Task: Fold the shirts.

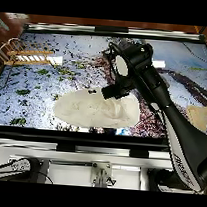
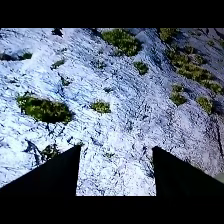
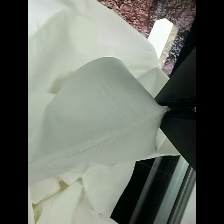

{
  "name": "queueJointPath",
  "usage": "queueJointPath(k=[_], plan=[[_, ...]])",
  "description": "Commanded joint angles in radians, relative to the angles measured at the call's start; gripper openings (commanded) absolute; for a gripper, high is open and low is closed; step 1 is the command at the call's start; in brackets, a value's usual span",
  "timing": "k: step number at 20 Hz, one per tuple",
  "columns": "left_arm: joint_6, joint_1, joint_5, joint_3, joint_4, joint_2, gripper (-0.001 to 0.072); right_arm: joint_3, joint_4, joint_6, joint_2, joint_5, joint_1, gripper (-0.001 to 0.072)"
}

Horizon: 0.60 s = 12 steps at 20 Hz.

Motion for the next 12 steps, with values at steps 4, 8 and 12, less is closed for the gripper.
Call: queueJointPath(k=[4, 8, 12], plan=[[0.026, 0.086, -0.242, 0.416, 0.166, -0.394, 0.0703, 0.000, 0.001, -0.001, -0.001, 0.002, 0.001, 0.0082], [0.167, 0.139, -0.252, 0.541, 0.166, -0.536, 0.0699, 0.000, 0.001, 0.028, -0.001, 0.002, 0.001, 0.0082], [0.249, 0.190, -0.236, 0.540, 0.162, -0.591, 0.0697, 0.000, 0.000, 0.076, -0.001, -0.012, 0.001, 0.0082]])
